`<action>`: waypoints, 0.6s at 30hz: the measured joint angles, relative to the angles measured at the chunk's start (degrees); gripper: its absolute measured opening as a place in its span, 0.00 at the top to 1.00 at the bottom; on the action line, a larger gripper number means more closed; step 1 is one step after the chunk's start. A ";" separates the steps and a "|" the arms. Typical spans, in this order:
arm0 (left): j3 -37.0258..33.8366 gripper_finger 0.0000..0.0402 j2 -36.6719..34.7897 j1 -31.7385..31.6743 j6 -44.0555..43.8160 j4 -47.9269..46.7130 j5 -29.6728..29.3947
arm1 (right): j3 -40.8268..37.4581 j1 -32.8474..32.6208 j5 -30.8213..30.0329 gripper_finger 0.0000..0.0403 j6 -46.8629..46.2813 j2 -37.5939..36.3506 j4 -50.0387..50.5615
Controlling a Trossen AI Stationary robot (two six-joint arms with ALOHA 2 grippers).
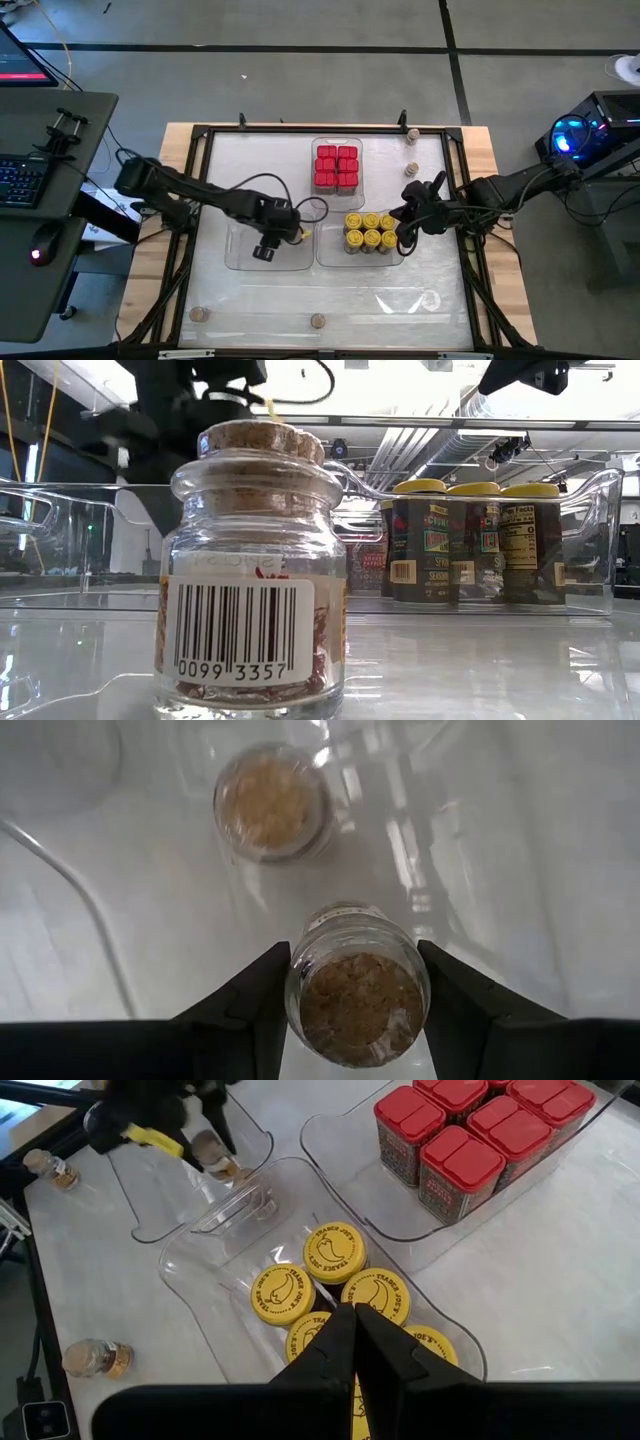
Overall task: Sort spices by type
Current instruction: Put the brown seasoning bottle into the bottom left transparent bin
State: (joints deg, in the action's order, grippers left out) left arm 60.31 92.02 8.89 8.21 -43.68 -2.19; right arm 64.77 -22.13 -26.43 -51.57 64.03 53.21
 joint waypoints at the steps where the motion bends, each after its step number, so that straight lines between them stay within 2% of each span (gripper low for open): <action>1: 0.00 0.60 0.83 -0.18 -0.79 -0.02 0.00 | 0.00 0.00 0.01 1.00 0.00 0.00 0.00; 11: 0.00 0.60 2.84 -0.42 -6.40 1.90 -0.03 | 0.00 0.00 -0.05 1.00 0.44 0.02 0.04; 18: 0.00 0.60 2.79 -0.64 -9.65 3.32 -3.64 | 0.00 0.02 -0.05 1.00 0.46 0.02 0.02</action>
State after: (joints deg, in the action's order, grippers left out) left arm 60.31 94.80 8.25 -1.43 -40.36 -5.83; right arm 64.77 -22.11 -26.48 -51.11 64.05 53.23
